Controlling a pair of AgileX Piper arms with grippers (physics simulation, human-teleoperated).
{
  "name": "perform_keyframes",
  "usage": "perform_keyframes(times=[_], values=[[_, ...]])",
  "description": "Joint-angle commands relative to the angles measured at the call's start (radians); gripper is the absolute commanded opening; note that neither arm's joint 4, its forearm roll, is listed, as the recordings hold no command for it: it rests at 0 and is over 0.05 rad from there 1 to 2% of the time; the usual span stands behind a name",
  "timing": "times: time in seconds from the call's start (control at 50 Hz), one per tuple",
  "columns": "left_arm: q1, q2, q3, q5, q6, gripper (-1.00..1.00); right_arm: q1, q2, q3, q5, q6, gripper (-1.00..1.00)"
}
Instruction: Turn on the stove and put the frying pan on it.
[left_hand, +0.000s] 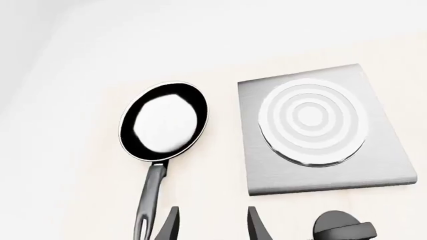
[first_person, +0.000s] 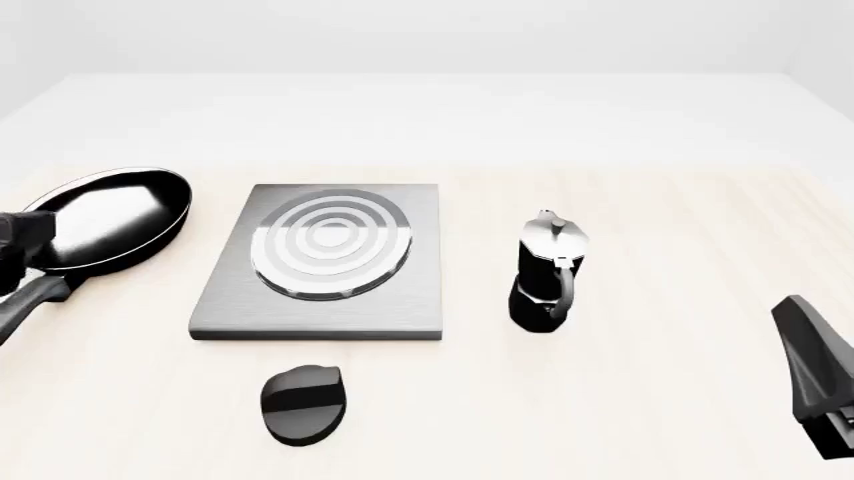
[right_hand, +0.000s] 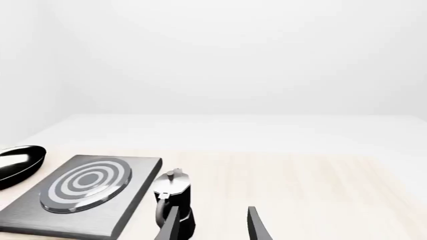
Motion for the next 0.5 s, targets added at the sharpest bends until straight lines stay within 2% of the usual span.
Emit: perform_keyframes(times=[0.02,0.32,0.5], values=[[0.138,0.095,-0.045,-0.015,0.069,1.00,0.010,0.000,-0.003,-0.001,0.002,1.00],[0.283,0.278,-0.039,-0.136,0.132,1.00,0.014,0.000,-0.003,0.001,0.004,1.00],[0.341,0.325,-0.039,-0.144,0.171,1.00,0.016,0.001,-0.004,0.002,0.000,1.00]])
